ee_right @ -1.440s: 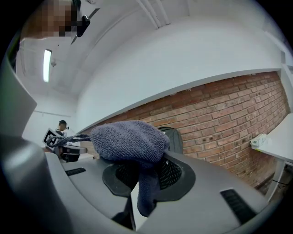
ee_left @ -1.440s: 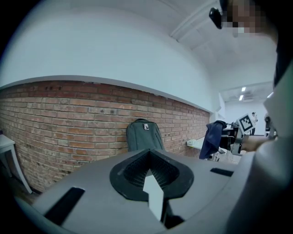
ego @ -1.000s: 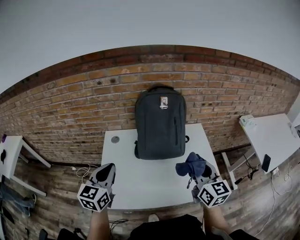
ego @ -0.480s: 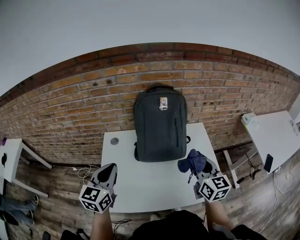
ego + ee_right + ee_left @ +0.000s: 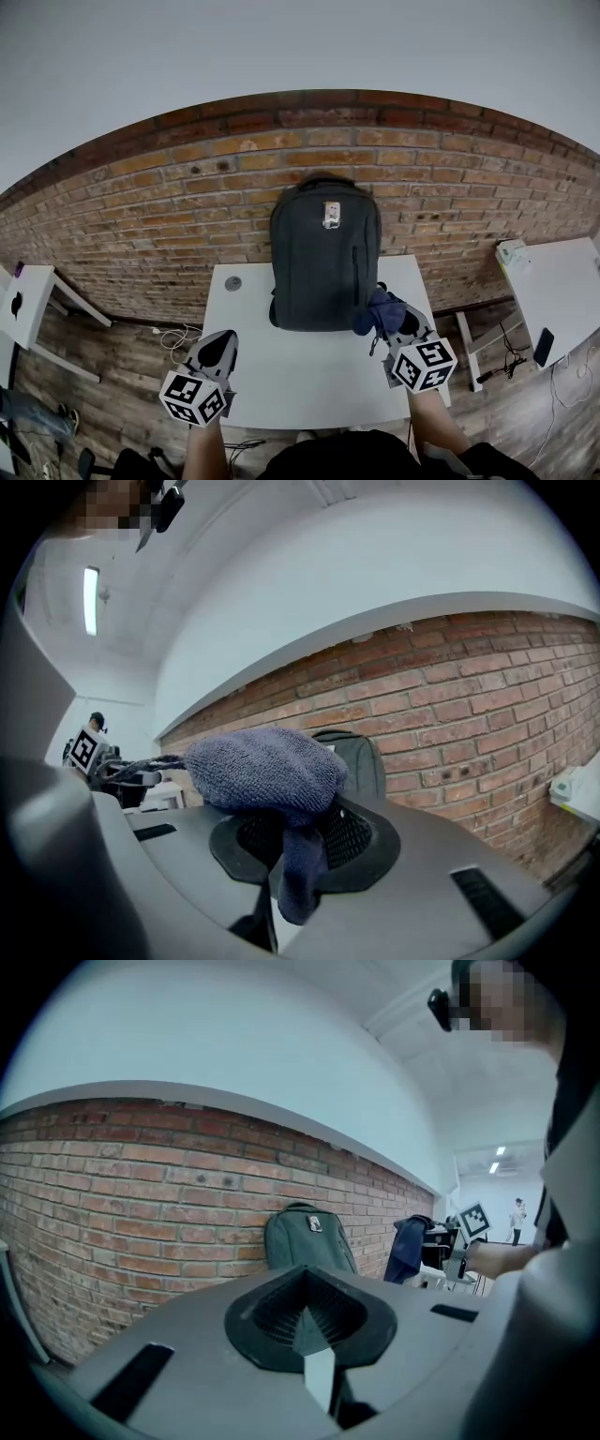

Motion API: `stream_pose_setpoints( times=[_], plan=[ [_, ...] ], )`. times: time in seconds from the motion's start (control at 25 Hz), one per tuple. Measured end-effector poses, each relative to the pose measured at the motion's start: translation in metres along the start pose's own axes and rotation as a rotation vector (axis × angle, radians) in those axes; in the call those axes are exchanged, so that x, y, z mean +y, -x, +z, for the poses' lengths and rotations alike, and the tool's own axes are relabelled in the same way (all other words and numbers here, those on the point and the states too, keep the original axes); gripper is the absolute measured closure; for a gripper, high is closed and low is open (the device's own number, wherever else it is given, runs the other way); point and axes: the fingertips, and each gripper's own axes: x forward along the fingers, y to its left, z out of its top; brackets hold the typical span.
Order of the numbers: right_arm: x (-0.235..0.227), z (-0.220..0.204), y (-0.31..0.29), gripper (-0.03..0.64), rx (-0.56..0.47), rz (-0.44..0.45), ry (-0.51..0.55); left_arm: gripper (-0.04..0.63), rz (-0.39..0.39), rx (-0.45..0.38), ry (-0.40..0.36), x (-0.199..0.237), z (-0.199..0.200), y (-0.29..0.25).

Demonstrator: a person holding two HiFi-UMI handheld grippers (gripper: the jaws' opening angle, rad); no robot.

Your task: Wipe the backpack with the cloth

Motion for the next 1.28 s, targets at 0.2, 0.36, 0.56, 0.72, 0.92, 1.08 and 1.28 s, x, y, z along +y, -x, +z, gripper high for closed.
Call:
stream_pose_setpoints(
  times=[0.2,0.36,0.56,0.72,0.92,1.08,1.28],
  plan=[
    [-0.022,0.015,-0.025,0.555,0.000,-0.014,0.019,0.600,0.012,-0.003,-0.005,-0.005,-0.002,-0.009],
    [-0.036,0.037,-0.045,0.557,-0.021,0.001,0.057,0.600,0.023,-0.010,-0.006,-0.006,0.001,-0.017],
    [-0.054,0.072,-0.086,0.557,-0.030,0.003,0.143,0.600,0.041,-0.020,0.002,-0.007,0.003,-0.026],
    [-0.073,0.099,-0.122,0.557,-0.030,0.005,0.189,0.600,0.060,-0.020,0.007,-0.009,0.003,-0.027],
    [-0.107,0.126,-0.163,0.557,-0.009,-0.040,0.198,0.600,0.099,-0.022,0.007,-0.003,0.005,-0.021],
    [-0.136,0.126,-0.186,0.557,0.046,-0.108,0.184,0.600,0.117,-0.014,0.013,0.001,0.008,-0.015],
    [-0.163,0.099,-0.210,0.557,0.164,-0.131,0.191,0.601,0.087,-0.055,0.073,0.003,0.020,-0.008]
  ],
)
